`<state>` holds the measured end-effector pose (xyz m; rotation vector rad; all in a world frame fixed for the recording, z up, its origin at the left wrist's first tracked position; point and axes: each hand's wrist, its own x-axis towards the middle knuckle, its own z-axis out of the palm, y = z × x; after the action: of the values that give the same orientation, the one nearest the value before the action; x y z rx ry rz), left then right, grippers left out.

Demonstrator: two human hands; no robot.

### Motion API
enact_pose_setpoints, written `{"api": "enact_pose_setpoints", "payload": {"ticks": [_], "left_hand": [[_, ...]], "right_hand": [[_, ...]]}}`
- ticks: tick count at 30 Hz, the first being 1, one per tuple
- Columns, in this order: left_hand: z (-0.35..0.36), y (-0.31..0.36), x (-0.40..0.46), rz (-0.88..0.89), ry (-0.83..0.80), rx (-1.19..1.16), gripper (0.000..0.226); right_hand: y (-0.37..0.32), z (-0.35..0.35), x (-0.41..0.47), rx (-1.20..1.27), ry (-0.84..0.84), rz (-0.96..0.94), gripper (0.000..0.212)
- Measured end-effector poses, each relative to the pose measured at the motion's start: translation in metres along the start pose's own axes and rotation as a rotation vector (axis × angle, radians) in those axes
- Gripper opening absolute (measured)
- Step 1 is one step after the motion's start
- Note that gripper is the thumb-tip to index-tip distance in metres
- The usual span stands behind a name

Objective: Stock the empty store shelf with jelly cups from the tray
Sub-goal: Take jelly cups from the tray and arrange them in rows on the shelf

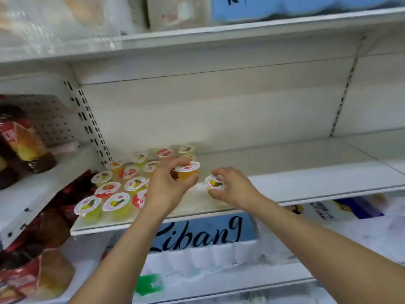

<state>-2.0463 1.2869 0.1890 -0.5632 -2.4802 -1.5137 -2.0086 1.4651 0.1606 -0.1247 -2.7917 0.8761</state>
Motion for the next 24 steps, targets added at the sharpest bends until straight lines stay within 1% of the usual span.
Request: {"api": "enact_pose_setpoints", "payload": {"ticks": [5, 11, 14, 15, 16, 17, 18, 19, 20, 21, 22, 24], "left_hand": [[-0.035, -0.019, 0.020, -0.017, 0.052, 0.049, 0.034], [-0.052, -0.026, 0.026, -0.011, 0.056, 0.054, 0.036], [-0.056, -0.029, 0.026, -0.035, 0.063, 0.078, 0.048], [-0.057, -0.029, 0.026, -0.043, 0.065, 0.079, 0.053], [-0.057, -0.028, 0.026, -0.047, 0.069, 0.072, 0.057], [-0.056, -0.027, 0.026, -0.047, 0.074, 0.060, 0.059], [-0.055, -0.025, 0.026, -0.044, 0.073, 0.043, 0.058], [-0.052, -0.023, 0.026, -0.035, 0.065, 0.023, 0.056], [-0.048, -0.020, 0.026, -0.024, 0.050, 0.006, 0.054], [-0.044, -0.017, 0.025, -0.014, 0.031, -0.013, 0.053], [-0.041, -0.014, 0.024, -0.009, 0.005, -0.033, 0.054], [-0.037, -0.010, 0.022, 0.009, -0.062, -0.046, 0.057]], "right_hand": [[-0.022, 0.031, 0.036, -0.059, 0.009, 0.011, 0.052], [-0.033, 0.046, 0.065, -0.117, 0.024, 0.021, 0.046], [-0.034, 0.043, 0.061, -0.242, -0.011, 0.017, 0.060], [-0.035, 0.040, 0.057, -0.269, 0.021, -0.003, 0.065], [-0.038, 0.035, 0.053, -0.228, 0.081, -0.032, 0.065], [-0.045, 0.028, 0.047, -0.110, 0.129, -0.063, 0.061], [-0.053, 0.022, 0.041, 0.074, 0.145, -0.096, 0.055], [-0.062, 0.017, 0.035, 0.283, 0.109, -0.133, 0.046], [-0.072, 0.014, 0.031, 0.451, 0.040, -0.164, 0.038], [-0.079, 0.012, 0.028, 0.540, -0.010, -0.182, 0.032], [-0.083, 0.012, 0.027, 0.576, -0.022, -0.187, 0.031], [-0.081, 0.011, 0.027, 0.593, 0.021, -0.141, 0.030]]}}
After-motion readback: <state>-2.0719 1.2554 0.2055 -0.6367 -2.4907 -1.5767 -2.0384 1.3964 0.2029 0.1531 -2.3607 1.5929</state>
